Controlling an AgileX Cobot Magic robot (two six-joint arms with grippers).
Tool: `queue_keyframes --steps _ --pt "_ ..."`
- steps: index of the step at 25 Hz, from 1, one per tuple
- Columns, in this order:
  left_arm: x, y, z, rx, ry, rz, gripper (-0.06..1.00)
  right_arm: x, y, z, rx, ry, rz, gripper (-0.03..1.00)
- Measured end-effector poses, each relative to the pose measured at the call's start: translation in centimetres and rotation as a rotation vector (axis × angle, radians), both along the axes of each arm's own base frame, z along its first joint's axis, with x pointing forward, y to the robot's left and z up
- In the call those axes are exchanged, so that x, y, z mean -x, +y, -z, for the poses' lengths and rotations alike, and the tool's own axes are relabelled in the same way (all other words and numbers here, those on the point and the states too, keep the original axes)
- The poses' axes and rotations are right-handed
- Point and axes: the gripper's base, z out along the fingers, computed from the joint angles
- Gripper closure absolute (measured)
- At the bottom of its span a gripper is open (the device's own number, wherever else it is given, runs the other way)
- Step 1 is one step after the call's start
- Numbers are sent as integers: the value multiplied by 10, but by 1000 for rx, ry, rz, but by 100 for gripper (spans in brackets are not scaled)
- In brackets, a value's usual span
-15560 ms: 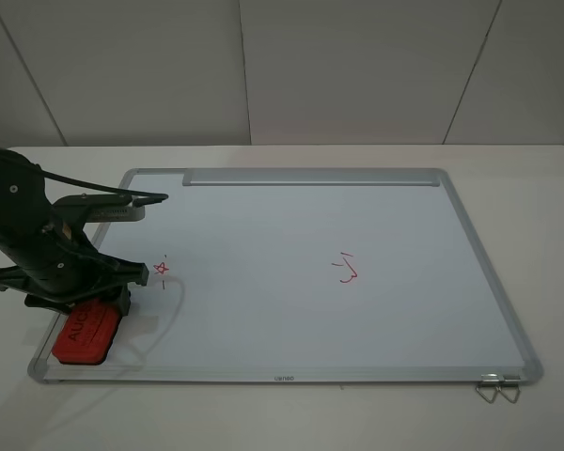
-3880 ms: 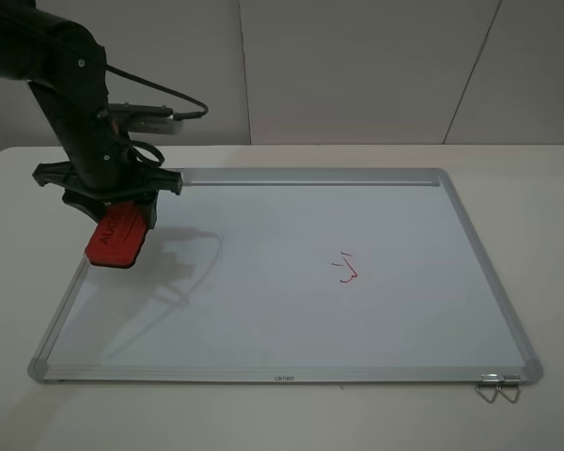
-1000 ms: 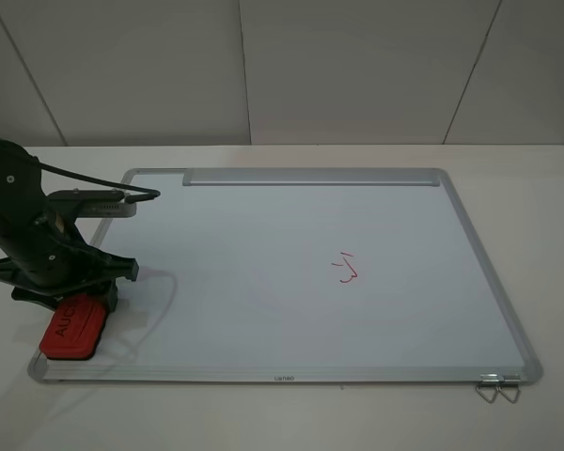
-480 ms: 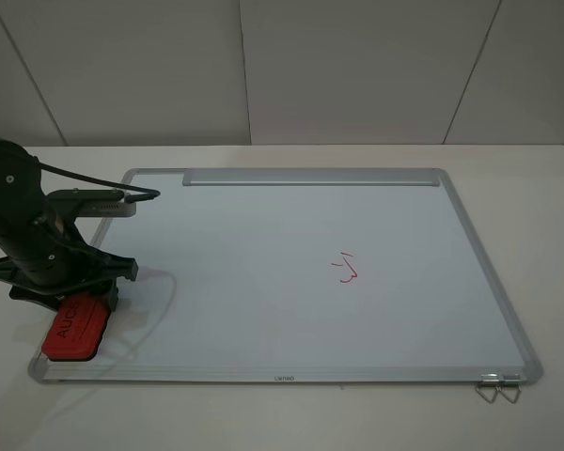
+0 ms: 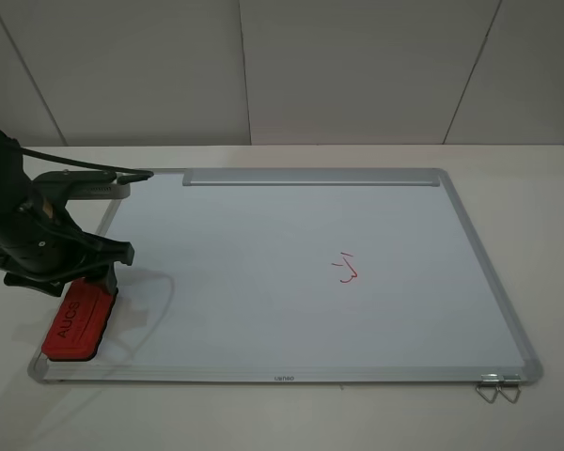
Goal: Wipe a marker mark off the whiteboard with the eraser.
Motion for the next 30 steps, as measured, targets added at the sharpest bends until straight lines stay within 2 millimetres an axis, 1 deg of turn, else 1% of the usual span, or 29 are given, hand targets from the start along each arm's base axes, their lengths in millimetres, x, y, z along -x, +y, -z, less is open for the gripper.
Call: queue_keyframes --steps 7,9,12,14,17,19,21,23,25,26,30 --pt "2 1 -22 23 -80 5 32 0 0 0 0 0 0 14" --pt "4 1 -32 26 -111 19 29 0 0 0 0 0 0 14" --pt "9 4 -49 28 -156 39 20 0 0 0 0 0 0 14" --pt "15 10 -63 25 -185 40 18 0 0 0 0 0 0 14" --pt "27 23 -88 19 -238 23 17 0 0 0 0 0 0 14" --pt "38 31 -105 12 -277 14 17 0 0 0 0 0 0 14" --pt "54 40 -123 3 -317 9 17 0 0 0 0 0 0 14" --pt "72 47 -139 -5 -352 9 17 0 0 0 0 0 0 14" --pt "94 52 -152 -3 -395 15 17 0 0 0 0 0 0 14" --pt "105 54 -155 5 -414 20 17 0 0 0 0 0 0 14" --pt "157 60 -161 65 -535 53 17 0 0 0 0 0 0 14"
